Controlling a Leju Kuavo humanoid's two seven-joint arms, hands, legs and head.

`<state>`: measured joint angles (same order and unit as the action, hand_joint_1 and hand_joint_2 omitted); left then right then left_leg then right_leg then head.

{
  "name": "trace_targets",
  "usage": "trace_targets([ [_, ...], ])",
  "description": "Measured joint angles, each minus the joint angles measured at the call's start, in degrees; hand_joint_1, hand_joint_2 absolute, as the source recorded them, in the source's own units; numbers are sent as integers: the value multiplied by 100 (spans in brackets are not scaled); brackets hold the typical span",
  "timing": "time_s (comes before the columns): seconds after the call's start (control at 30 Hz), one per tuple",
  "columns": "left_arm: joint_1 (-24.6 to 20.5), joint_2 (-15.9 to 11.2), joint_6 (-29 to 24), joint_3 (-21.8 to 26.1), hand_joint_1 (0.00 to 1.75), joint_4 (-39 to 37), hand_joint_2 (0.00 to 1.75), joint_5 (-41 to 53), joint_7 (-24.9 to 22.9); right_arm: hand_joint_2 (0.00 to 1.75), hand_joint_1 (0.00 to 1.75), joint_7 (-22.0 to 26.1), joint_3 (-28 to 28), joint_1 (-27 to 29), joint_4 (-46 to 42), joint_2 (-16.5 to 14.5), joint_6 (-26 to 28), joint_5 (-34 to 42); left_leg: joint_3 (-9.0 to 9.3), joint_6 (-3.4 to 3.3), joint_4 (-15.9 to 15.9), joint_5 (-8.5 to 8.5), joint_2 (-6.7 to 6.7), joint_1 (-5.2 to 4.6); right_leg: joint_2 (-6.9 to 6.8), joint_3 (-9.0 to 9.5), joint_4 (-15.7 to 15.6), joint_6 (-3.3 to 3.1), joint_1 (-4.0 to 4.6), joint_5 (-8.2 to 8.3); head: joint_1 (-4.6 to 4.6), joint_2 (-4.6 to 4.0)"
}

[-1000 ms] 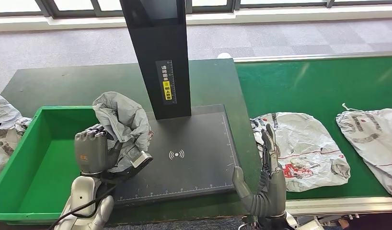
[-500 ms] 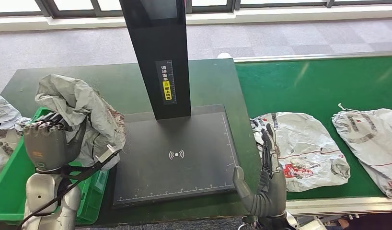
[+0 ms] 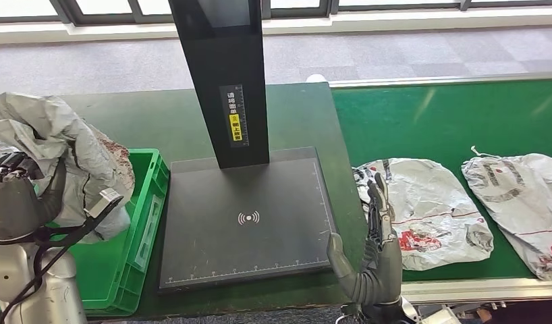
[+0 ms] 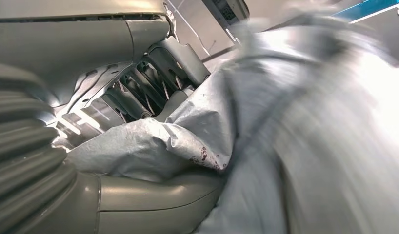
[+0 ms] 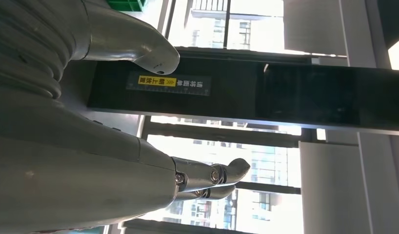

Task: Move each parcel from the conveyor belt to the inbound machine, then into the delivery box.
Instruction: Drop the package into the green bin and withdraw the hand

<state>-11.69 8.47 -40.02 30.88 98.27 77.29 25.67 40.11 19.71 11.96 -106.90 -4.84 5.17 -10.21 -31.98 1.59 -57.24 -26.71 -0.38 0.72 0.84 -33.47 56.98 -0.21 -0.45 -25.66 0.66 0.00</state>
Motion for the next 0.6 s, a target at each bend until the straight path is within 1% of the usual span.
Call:
trace_targets([
  [0.07,-54,24,0,104,175,10,175,127,-53,175,0,0,0,8,0,-1,13,1,-1,0,0,0,-1,0,-1,0,0,0,0,0,0,0],
  [0.2,-157,31,0,178,175,28,175,319,-359,175,0,-1,0,9,0,-5,-6,6,-2,0,0,0,0,-1,-1,1,0,0,-1,0,0,0],
  [0.33,-191,-52,0,208,175,24,175,467,-608,175,0,0,0,6,0,-7,-81,11,-1,0,0,0,0,0,-1,1,0,0,-1,0,0,0],
  [0.5,-248,-432,0,163,175,-92,175,889,-1264,175,0,-1,-9,-3,0,-21,-161,18,0,3,0,2,1,1,0,-2,1,0,2,0,2,0],
  [0.57,-243,-683,55,49,175,-262,175,930,-1595,175,0,0,-26,-1,0,-23,-164,18,0,4,0,3,1,2,0,-4,1,-1,3,0,2,0],
  [0.6,-229,-850,150,-59,175,-377,175,937,-1865,175,0,0,-35,3,0,-23,-166,18,1,6,0,4,1,3,1,-8,1,-2,4,1,2,0],
])
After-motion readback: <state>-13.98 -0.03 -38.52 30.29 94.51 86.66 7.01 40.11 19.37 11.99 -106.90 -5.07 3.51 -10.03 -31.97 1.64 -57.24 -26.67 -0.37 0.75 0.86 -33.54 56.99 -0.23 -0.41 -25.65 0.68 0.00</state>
